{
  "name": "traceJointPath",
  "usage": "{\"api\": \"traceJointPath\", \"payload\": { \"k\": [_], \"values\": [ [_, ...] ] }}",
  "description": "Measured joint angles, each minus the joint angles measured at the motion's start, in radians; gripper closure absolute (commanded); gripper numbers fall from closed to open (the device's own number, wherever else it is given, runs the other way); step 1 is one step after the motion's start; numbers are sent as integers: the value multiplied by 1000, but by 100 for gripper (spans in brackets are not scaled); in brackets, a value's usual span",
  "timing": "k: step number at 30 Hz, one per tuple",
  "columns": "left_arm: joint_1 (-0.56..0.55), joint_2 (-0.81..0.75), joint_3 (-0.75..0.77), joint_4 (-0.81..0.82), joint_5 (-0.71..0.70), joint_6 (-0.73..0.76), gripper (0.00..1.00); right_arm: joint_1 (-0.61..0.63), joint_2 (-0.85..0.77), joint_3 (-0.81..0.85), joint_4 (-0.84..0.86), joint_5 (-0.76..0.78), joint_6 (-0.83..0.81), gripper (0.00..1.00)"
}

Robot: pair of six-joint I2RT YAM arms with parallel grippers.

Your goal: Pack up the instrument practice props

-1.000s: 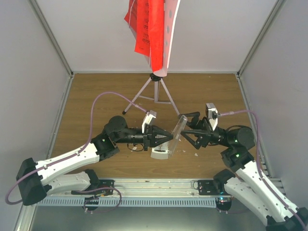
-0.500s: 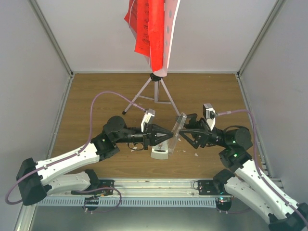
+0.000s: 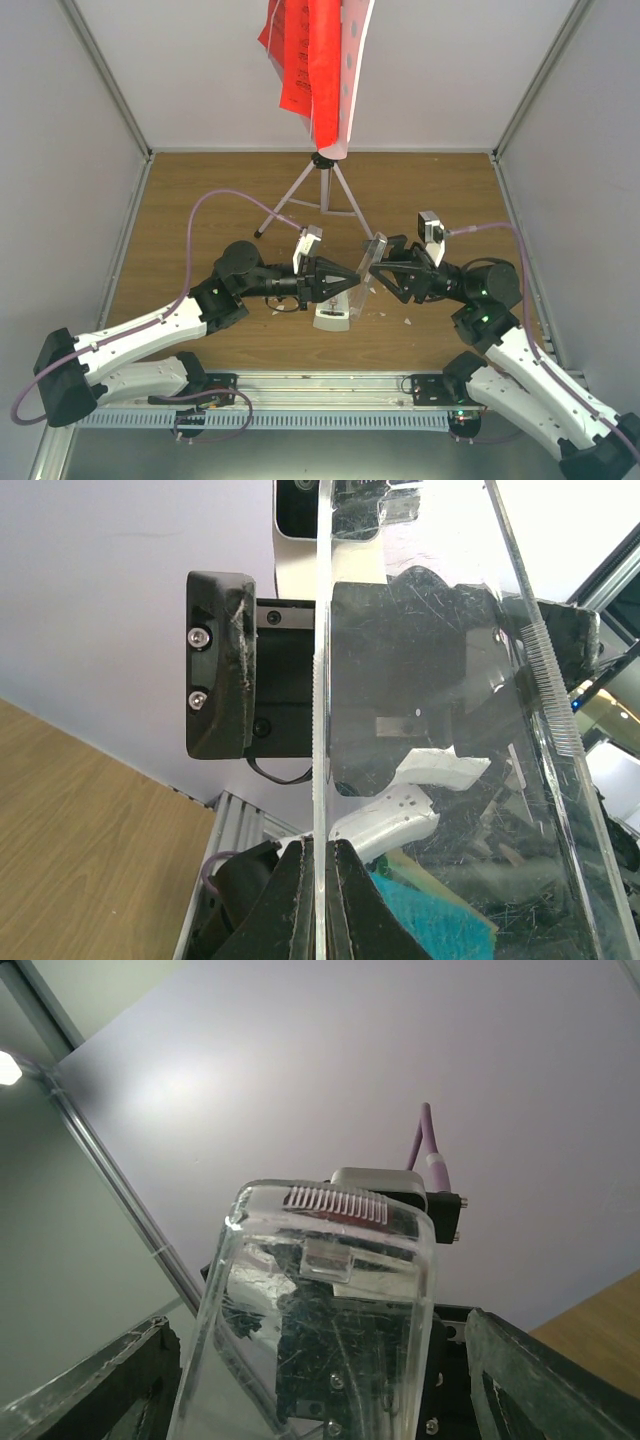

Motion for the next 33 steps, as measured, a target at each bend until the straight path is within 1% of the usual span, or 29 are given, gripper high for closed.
{"api": "traceJointPath", "payload": {
  "k": [3, 6, 9, 13, 18, 21, 25, 28, 30, 33],
  "values": [
    [0, 0, 0, 1, 0, 0, 100, 4, 0, 0, 6, 0, 3, 27],
    [0, 0, 0, 1, 0, -1, 100, 8, 0, 0, 11, 0, 7, 29],
    [0, 0, 0, 1, 0, -2, 100, 10, 0, 0, 12, 0, 7, 29],
    [0, 0, 0, 3, 0, -2, 100, 13, 0, 0, 11, 0, 6, 26],
    [0, 2, 0, 6, -3, -3, 100, 13, 5, 0, 12, 0, 7, 25],
    [0, 2, 0, 6, -4, -3, 100, 14, 5, 0, 11, 0, 7, 29],
    [0, 2, 0, 6, -8, -4, 100, 15, 5, 1, 13, -1, 7, 37],
    [0, 3, 0, 7, -11, -7, 100, 18, 5, 3, 14, -1, 7, 41],
    [-1, 3, 0, 6, -12, -6, 95, 18, 4, 3, 13, 0, 8, 41],
    [-1, 3, 0, 6, -14, -4, 81, 18, -2, 3, 11, 0, 5, 42]
  ]
}}
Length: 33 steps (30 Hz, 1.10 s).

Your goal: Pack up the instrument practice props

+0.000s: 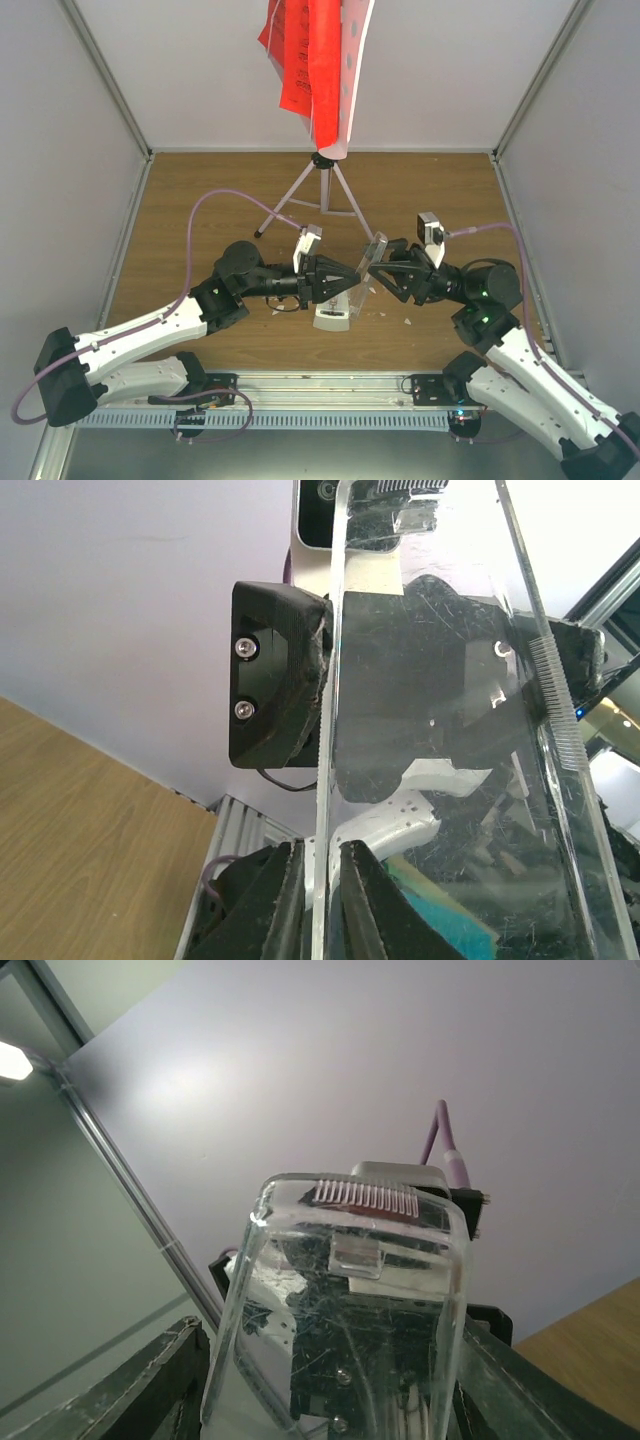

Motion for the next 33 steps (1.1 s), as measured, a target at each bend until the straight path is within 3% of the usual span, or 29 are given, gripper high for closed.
{"api": "traceJointPath", "payload": {
  "k": [3, 7, 10, 16, 22, 28, 33],
  "values": [
    [-3, 0, 0, -3, -8, -4, 61, 0, -8, 0, -24, 2, -24, 42],
    [-4, -11, 0, -39, -40, 8, 16, 1, -34, 13, -119, 27, -86, 42],
    [-4, -55, 0, -114, -95, 20, 1, 1, -71, 45, -247, 81, -163, 42],
    [-3, -206, -37, -290, -256, 30, 1, 2, -131, 133, -537, 256, -364, 42],
    [-1, -278, -210, -414, -365, -10, 1, 2, -142, 127, -745, 426, -499, 41],
    [3, -215, -379, -412, -371, -53, 1, 2, -148, 88, -789, 481, -539, 41],
    [3, -150, -415, -358, -367, -57, 1, 2, -159, 64, -794, 503, -542, 41]
  ]
}}
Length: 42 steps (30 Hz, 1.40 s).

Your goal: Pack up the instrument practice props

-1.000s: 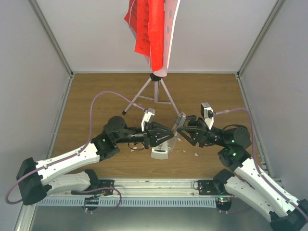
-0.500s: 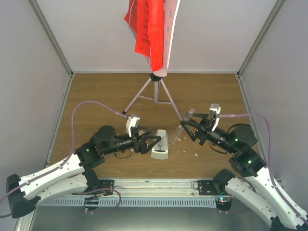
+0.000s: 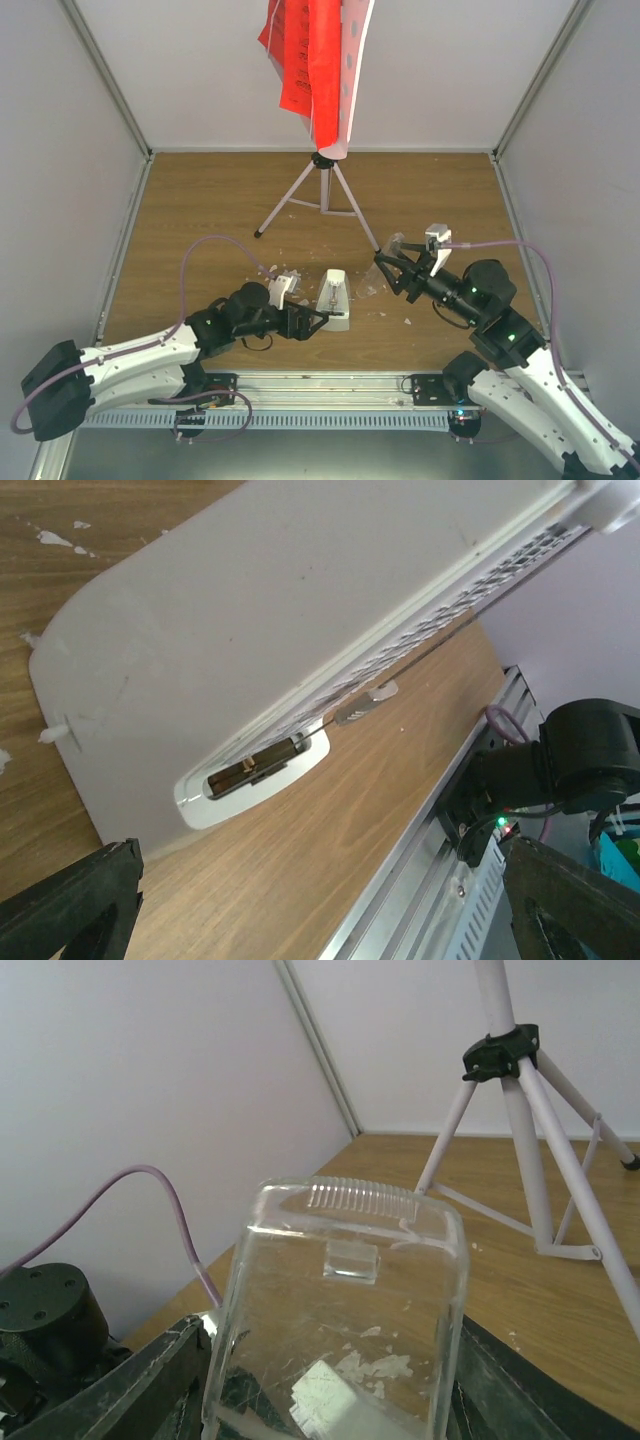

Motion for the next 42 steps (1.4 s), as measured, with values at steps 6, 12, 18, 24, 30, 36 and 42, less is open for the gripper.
{"api": "traceJointPath", "payload": {
  "k": [6, 12, 18, 24, 30, 36, 42],
  "values": [
    [6, 77, -7, 86, 15, 21, 1, 0, -27, -4, -3, 24, -4, 40],
    [7, 136, -7, 110, 18, 41, 1, 0, -42, -8, -15, 39, -4, 40],
    [7, 188, -7, 133, 22, 50, 1, 0, -46, -14, -16, 44, -3, 40],
    [7, 235, -6, 167, 40, 55, 1, 0, -47, -14, -16, 45, -3, 40],
    [7, 285, -3, 221, 71, 55, 1, 0, -59, -15, -16, 50, -3, 39],
    [2, 341, 13, 278, 117, 57, 1, 0, -61, -32, -16, 59, -3, 39],
    [-13, 406, 59, 317, 152, 65, 1, 0, -66, -82, -19, 82, -7, 39]
  ]
}}
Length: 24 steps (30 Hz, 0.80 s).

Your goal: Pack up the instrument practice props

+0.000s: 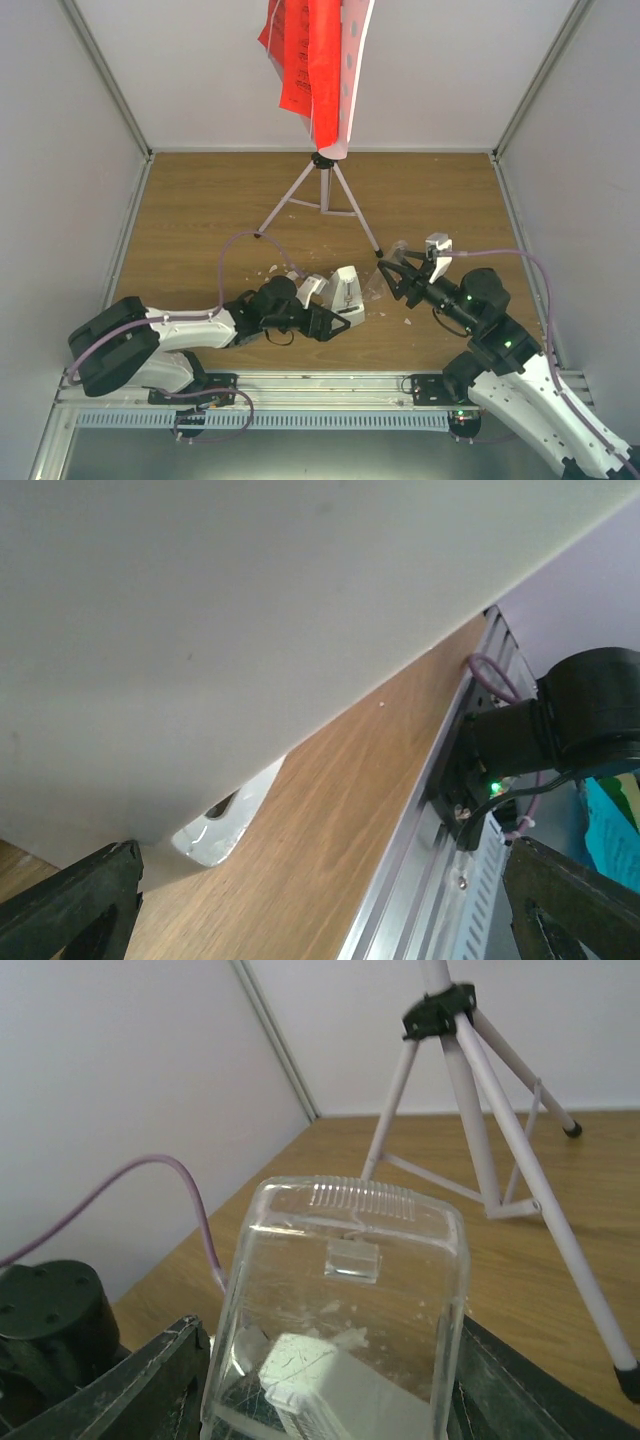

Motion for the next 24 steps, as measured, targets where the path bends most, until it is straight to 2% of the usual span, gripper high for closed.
{"api": "traceJointPath", "payload": {
  "k": [8, 15, 18, 20, 24],
  "values": [
    [-7, 4, 29, 7, 16, 31, 1, 0, -1, -51, -24, 22, -12, 40],
    [39, -225, 36, -168, -44, 83, 1, 1, -12, -85, -24, 51, -43, 41],
    [133, -299, 114, -347, -57, 139, 1, 12, -27, -112, -24, 76, -57, 41],
    [240, -328, 197, -466, -46, 195, 1, 26, -41, -130, -24, 92, -62, 42],
    [408, -348, 354, -620, -9, 321, 1, 72, -26, -136, -12, 132, -66, 42]
  ]
}}
